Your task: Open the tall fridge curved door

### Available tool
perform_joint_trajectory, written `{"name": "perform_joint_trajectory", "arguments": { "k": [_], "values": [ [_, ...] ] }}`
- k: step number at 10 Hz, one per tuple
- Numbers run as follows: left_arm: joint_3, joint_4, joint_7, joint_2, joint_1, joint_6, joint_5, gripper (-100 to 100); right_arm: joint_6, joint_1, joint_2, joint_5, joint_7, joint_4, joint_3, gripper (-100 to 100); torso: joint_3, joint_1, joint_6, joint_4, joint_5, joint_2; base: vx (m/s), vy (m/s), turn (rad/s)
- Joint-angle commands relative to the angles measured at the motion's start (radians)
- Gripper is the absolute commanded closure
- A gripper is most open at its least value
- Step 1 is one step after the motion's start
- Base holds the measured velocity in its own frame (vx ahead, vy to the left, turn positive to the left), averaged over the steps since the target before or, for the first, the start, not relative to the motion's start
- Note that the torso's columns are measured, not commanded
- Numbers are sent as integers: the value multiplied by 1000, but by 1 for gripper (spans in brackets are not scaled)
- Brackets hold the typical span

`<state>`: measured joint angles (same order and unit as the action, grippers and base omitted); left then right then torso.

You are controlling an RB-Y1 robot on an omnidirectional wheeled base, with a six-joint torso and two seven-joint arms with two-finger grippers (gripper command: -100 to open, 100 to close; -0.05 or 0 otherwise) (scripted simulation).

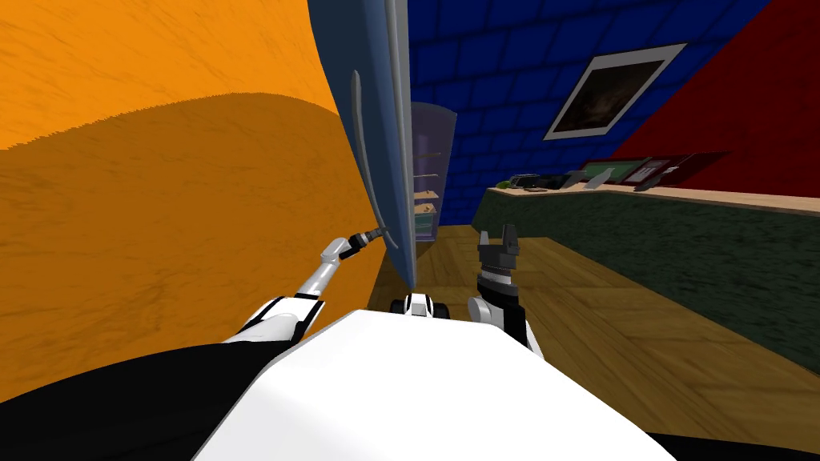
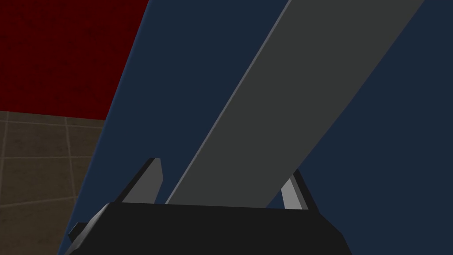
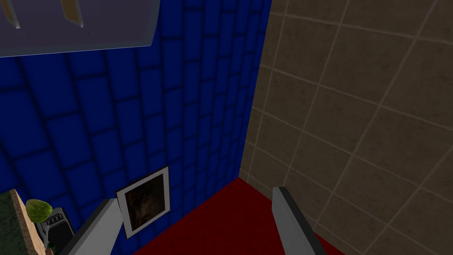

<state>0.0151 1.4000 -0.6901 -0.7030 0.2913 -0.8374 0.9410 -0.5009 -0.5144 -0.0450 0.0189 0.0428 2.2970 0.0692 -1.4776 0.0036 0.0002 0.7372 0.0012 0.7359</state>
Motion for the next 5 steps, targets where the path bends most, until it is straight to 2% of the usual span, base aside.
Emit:
{"name": "perform_joint_trajectory", "arguments": {
  "k": [1, 3, 4, 5],
  "values": [
    [7, 9, -4, 6, 1, -36, -3, 100, 0, 0, 0, 0, 0, 0, 0, 0, -1, 2, 0, 1, 1, -2, 7, 216, -4],
    [10, 20, -8, 9, -2, -55, -4, 100, 0, 0, 0, 0, 0, 0, 0, 0, -5, 1, -1, 0, 0, -6, -28, 202, -1],
    [9, 32, -37, -8, 4, -58, 2, -100, 0, 0, 0, 0, 0, 0, 0, 0, -5, 4, -1, 1, 0, -7, -14, 104, 31],
    [5, 39, -53, -18, 9, -60, 4, -100, 0, 0, 0, 0, 0, 0, 0, 0, -4, -6, -1, 0, -2, -6, -11, -63, 81]
  ]
}}
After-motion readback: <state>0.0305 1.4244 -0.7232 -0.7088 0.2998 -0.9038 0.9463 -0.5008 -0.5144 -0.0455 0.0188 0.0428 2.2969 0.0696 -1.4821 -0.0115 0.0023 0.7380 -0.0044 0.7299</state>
